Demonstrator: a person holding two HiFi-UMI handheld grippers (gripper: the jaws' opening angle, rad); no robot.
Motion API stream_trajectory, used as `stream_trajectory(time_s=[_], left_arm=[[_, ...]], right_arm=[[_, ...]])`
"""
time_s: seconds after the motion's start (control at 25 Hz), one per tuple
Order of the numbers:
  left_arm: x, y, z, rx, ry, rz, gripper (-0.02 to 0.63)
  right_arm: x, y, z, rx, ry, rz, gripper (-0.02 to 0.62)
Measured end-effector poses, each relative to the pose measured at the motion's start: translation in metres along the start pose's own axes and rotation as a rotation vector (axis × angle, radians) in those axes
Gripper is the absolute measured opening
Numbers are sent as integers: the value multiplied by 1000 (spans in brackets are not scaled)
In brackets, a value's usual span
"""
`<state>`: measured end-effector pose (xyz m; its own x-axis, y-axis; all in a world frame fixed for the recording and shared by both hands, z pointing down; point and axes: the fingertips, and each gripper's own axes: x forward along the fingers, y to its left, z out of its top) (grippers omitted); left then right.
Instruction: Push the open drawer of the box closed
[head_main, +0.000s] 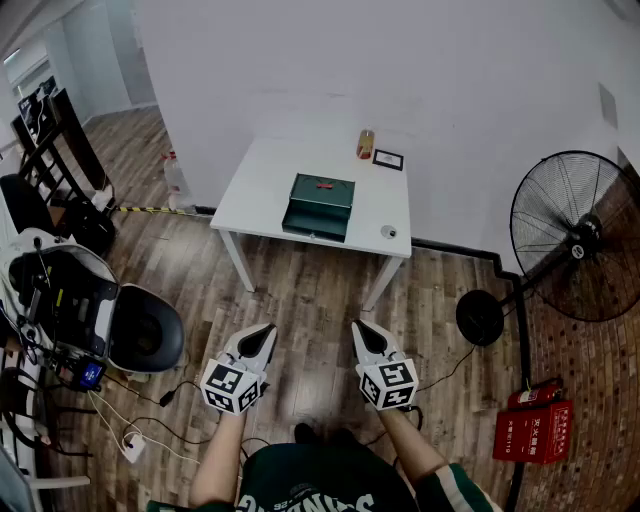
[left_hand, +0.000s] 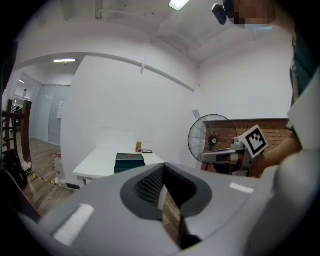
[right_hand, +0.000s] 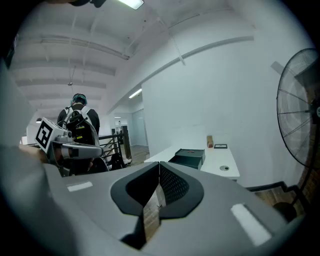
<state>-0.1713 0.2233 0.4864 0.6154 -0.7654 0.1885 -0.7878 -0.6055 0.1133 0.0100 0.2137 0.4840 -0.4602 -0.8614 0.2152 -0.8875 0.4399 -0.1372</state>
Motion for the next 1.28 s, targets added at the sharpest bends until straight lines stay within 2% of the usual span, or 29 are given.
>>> stream_trajectory(time_s=[0.24,0.64,0.84,0.96,1.16,1.28], left_arm=[[-13,11,2,-4,-7,-16,51],[3,46,9,-26,4,-30,51],[54,39,-6,-23,14,-24,51],[87,57,-4,-33,24,-17,51],[175,91,13,-47,54,-11,51],[208,113,20,-57,47,9,51]], right_arm=[[2,19,12,1,-50,8,2],[29,19,14,20,-19,-37,2],[50,-33,1,43,-27,-34,2],[84,-53,6,46,-17,-19,2],[159,-116,29,59,11,-6,2],[195,-138,43,44,12,10,2]])
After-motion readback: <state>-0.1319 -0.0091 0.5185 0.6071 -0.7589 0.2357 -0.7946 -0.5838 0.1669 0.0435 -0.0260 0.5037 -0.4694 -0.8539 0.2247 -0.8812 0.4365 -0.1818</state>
